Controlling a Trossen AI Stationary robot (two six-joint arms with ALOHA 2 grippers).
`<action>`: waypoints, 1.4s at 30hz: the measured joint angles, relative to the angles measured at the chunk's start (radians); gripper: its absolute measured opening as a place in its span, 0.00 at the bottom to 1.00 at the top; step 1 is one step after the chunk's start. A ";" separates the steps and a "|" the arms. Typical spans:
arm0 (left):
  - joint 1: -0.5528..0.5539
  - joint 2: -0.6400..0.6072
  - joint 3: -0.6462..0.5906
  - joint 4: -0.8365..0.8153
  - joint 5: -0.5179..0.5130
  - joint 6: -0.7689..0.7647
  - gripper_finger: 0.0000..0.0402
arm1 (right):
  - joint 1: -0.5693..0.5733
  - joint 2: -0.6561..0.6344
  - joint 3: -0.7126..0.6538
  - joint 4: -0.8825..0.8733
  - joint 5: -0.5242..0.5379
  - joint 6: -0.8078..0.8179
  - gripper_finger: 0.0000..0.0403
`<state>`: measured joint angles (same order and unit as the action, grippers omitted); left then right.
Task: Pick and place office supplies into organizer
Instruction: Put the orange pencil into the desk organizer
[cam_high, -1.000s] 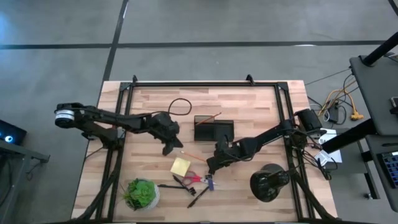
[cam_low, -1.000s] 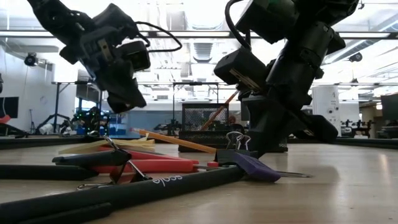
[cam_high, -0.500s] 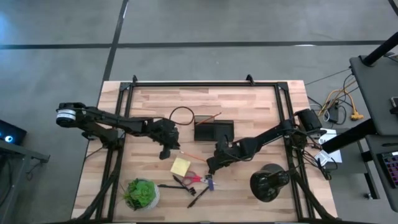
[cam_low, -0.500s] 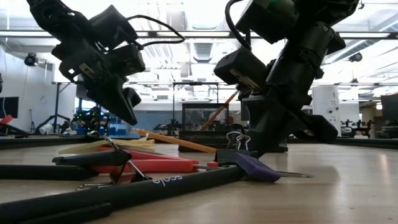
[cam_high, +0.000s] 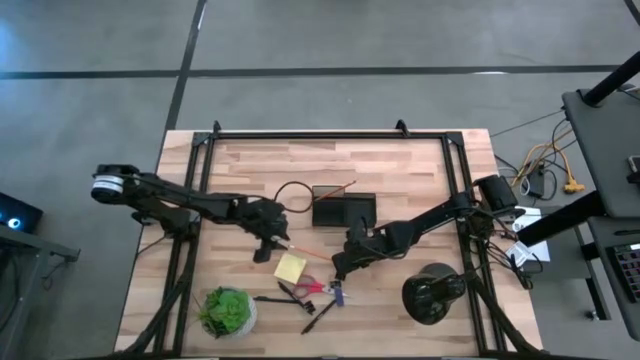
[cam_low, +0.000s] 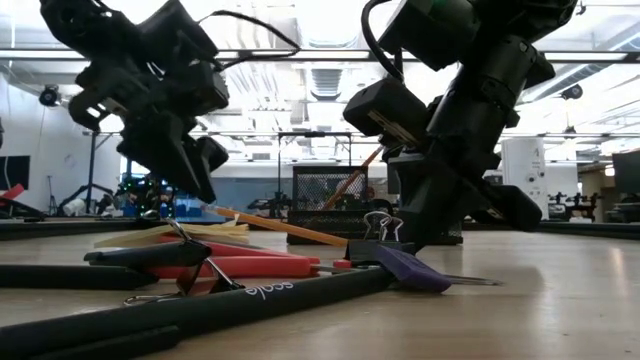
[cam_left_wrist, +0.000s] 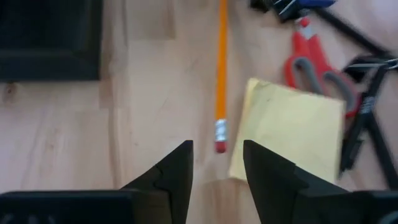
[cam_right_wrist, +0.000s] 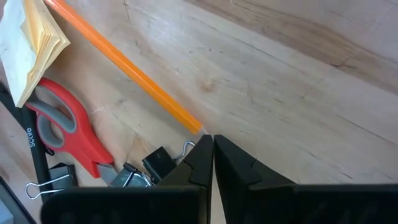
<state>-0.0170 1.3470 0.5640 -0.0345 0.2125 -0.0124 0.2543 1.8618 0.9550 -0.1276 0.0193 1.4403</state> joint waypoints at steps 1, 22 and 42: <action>0.000 0.010 0.000 0.005 -0.006 0.000 0.31 | 0.000 0.000 0.000 0.000 0.000 0.000 0.02; 0.000 0.091 0.024 0.057 0.011 -0.006 0.15 | 0.000 0.001 0.000 0.004 -0.001 0.000 0.02; 0.000 0.083 0.031 0.042 0.011 0.008 0.02 | 0.003 -0.009 0.016 -0.012 0.018 -0.079 0.02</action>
<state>-0.0172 1.4299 0.5953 0.0076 0.2234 -0.0047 0.2572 1.8524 0.9714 -0.1400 0.0371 1.3613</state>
